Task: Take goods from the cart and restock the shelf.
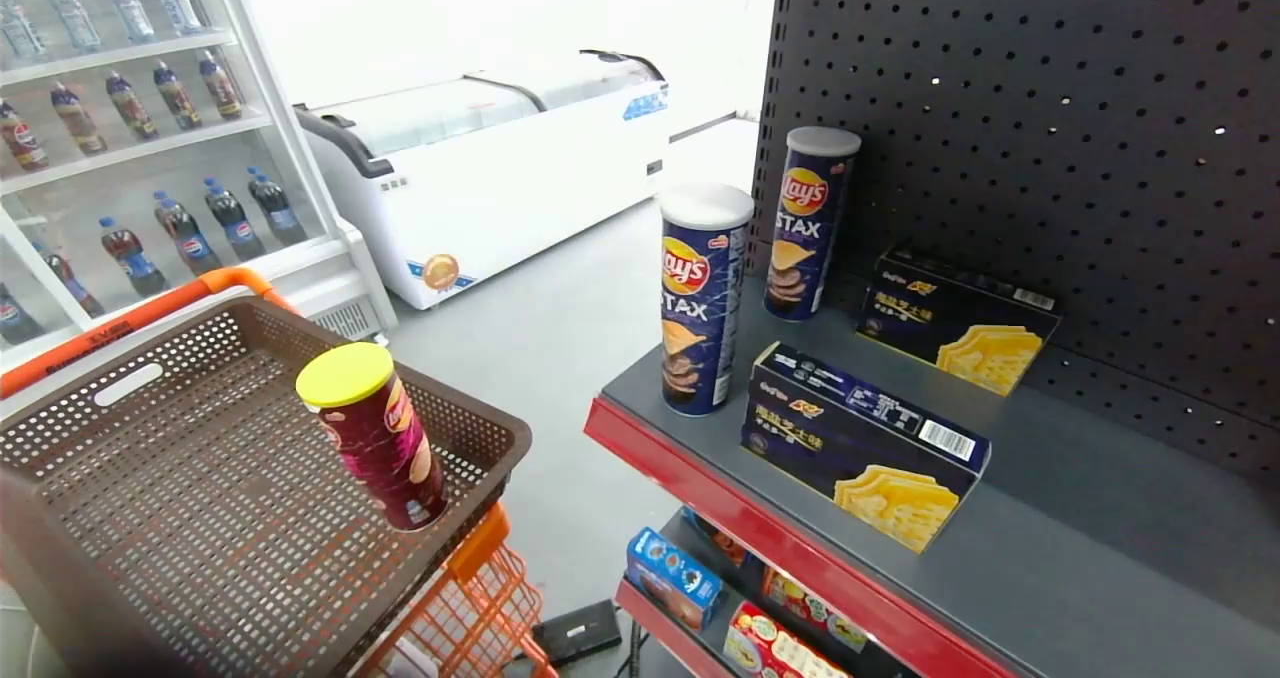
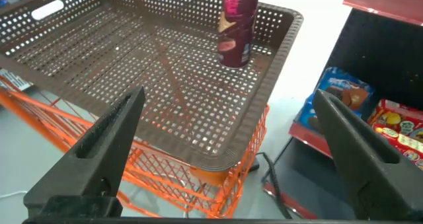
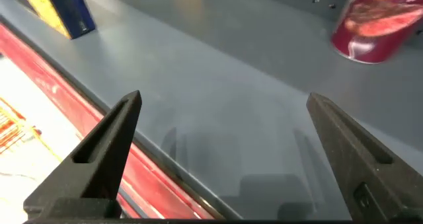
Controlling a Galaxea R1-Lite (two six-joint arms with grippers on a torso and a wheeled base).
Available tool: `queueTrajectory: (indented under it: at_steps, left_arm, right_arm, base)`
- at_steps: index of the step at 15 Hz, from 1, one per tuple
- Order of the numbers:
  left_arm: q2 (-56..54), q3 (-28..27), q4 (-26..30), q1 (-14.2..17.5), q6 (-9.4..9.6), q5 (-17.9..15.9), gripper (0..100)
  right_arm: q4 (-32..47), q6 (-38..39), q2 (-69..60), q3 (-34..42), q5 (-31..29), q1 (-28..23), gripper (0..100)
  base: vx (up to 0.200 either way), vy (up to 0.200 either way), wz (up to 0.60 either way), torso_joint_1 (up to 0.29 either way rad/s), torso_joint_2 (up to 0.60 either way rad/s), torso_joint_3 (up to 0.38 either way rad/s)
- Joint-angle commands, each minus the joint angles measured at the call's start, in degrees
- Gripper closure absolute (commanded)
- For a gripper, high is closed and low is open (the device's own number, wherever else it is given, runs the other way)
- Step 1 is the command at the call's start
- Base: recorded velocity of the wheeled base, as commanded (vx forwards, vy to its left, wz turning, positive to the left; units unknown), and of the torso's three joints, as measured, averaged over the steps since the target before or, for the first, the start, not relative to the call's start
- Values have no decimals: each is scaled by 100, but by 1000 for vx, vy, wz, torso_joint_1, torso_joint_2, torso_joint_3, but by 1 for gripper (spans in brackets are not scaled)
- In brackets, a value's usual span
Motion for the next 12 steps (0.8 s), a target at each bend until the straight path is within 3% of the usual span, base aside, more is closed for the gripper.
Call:
queueTrajectory:
  at_steps: [1, 12]
  left_arm:
    - [2, 2, 0, 4, 8, -7, 0]
    - [2, 2, 0, 4, 17, -7, 0]
  right_arm:
    - [0, -9, 0, 0, 1, 2, 0]
    - [0, 0, 0, 0, 1, 2, 0]
  base:
    - [0, 0, 0, 0, 0, 0]
    - [0, 0, 0, 0, 0, 0]
